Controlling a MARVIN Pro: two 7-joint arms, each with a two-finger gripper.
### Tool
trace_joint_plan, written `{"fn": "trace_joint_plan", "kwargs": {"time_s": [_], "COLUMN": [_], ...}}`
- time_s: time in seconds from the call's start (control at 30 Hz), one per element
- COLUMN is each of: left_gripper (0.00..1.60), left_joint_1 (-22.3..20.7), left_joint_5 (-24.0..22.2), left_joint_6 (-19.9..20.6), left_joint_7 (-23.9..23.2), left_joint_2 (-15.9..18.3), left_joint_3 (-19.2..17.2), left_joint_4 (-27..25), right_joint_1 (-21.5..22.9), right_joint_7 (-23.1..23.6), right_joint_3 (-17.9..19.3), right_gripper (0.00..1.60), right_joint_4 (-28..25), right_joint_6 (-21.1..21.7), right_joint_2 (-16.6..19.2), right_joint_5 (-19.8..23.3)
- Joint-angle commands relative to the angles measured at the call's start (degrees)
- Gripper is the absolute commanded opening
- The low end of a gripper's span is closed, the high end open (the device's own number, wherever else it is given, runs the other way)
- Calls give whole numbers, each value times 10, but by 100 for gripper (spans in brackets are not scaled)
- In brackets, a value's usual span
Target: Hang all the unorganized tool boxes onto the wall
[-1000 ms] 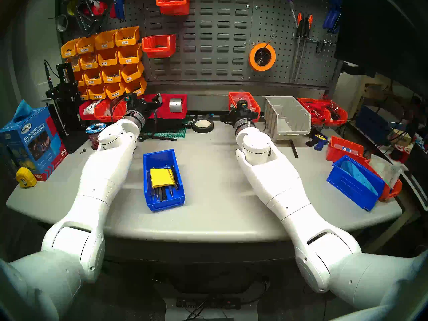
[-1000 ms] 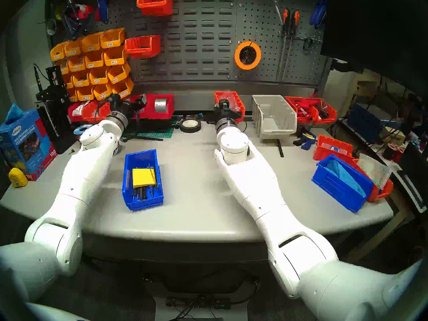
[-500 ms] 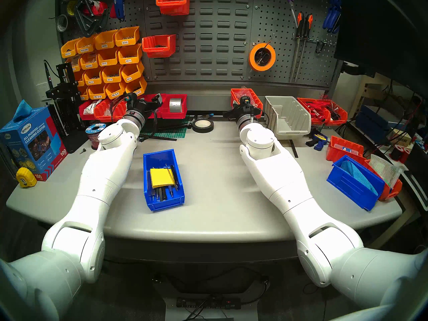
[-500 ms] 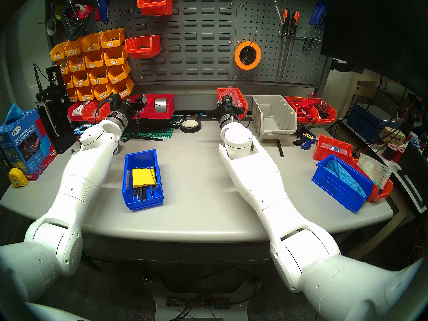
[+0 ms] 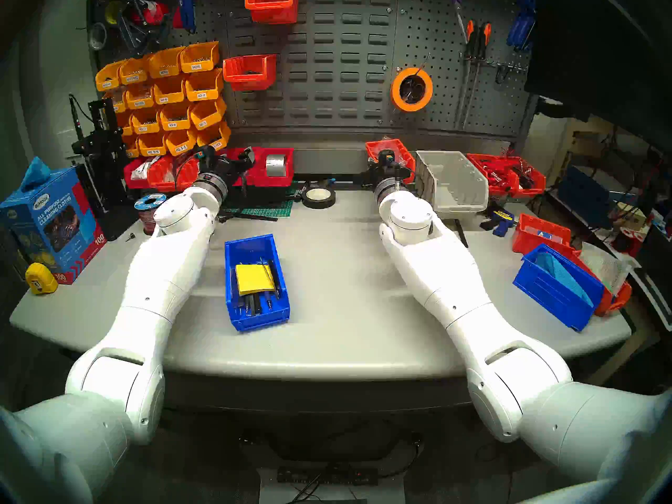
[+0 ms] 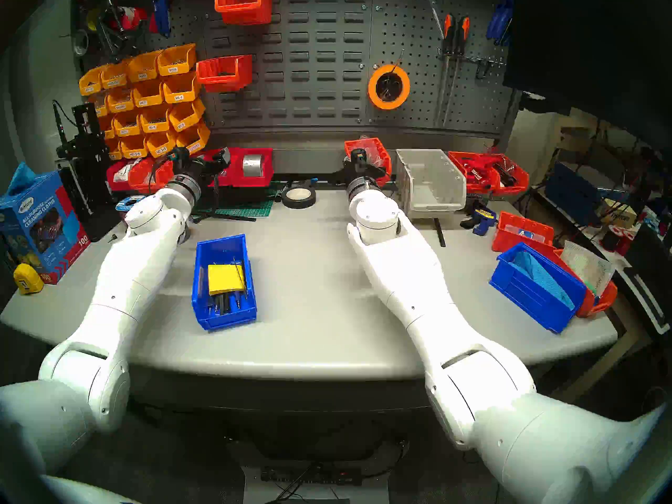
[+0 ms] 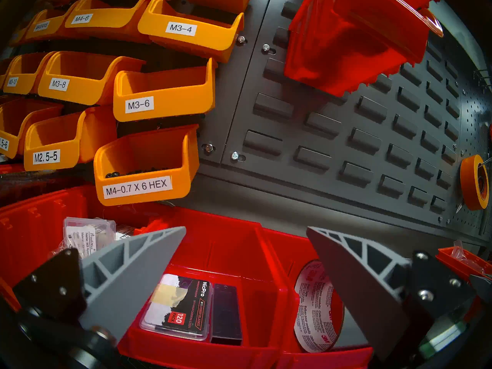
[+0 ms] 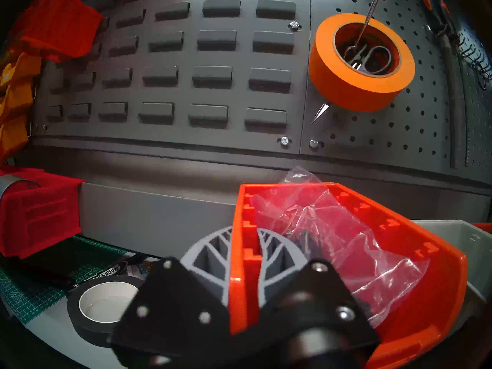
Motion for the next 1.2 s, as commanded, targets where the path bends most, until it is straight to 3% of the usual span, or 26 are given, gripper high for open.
{"fn": "trace_joint_plan", "kwargs": {"time_s": [0.0, 0.47, 1.17], "left_gripper": [160, 160, 160], "left_joint_1": [-10, -10, -10], "left_joint_5": [0, 0, 0], "left_joint_6": [-1, -1, -1], "left_joint_7": [0, 0, 0], "left_joint_2": [-1, -1, -1], "left_joint_3": [-1, -1, -1], "left_joint_4": [-6, -6, -6], "right_joint_1": [47, 57, 31], "right_joint_7": [-3, -2, -13], "right_joint_3": [11, 16, 20], "right_gripper": [0, 0, 0], "right_joint_4": [6, 14, -57], "right_joint_6": [-20, -36, -29], "right_joint_2": [-1, -1, 1], "right_joint_5": [-5, -3, 0]}}
